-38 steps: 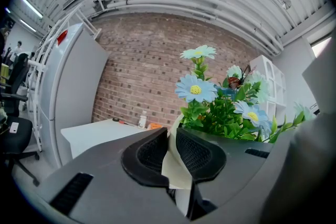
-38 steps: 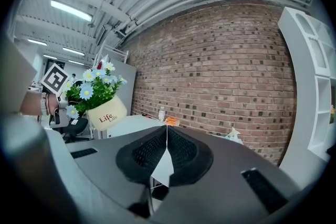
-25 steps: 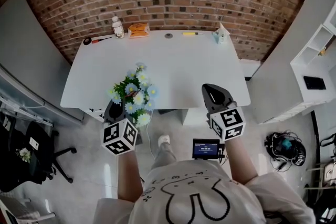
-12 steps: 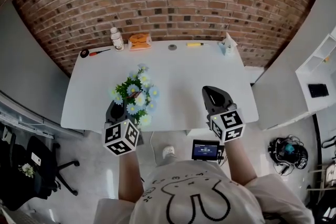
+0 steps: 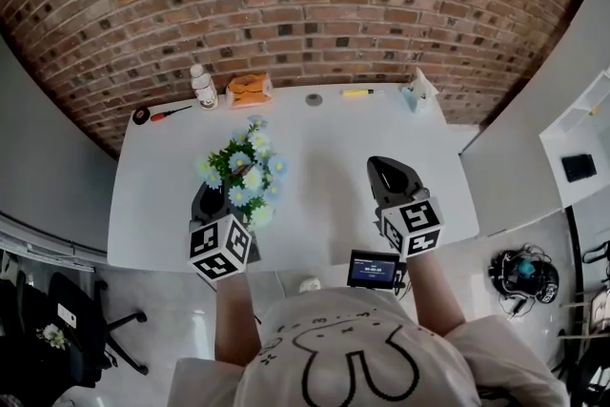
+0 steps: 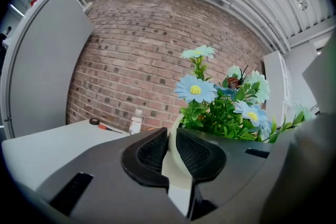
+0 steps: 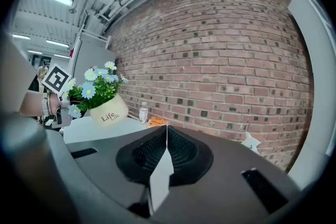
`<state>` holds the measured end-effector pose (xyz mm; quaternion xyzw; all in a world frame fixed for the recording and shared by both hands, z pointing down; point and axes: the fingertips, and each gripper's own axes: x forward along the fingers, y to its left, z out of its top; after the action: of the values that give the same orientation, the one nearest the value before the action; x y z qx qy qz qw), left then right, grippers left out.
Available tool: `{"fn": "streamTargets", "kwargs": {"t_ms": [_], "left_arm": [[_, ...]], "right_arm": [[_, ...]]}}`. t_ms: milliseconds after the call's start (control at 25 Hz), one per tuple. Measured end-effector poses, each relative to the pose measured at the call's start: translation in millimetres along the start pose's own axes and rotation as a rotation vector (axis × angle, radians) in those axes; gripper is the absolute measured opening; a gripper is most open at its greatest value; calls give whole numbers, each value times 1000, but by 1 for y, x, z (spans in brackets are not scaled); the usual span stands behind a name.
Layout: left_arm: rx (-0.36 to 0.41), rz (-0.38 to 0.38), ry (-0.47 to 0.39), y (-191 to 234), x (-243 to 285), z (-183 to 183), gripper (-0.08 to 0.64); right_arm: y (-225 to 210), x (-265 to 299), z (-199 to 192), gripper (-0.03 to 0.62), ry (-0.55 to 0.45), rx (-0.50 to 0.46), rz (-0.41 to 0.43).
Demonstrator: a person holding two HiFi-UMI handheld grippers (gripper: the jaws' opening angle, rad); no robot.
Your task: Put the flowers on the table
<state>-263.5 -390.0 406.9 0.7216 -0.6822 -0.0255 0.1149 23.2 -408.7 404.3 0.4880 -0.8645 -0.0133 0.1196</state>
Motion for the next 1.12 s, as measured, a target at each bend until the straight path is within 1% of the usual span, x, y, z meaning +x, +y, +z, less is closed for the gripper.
{"fn": "streamTargets", "kwargs": {"t_ms": [280,600,1000,1120], "left_arm": [[-3,-13,12,13,37,-4,58],[-3,-22,32,11,66,-18,58],[16,-23,66,14,101,-38,58],[5,-28,82,15,112,-46,60]], "right_arm": [[-4,32,-10,18,28,0,-8],[-22,47,-24,18,50,11,-28],[-35,80,-38,18,61,21,-14],[-37,91,-44,18,72,27,-8]]}}
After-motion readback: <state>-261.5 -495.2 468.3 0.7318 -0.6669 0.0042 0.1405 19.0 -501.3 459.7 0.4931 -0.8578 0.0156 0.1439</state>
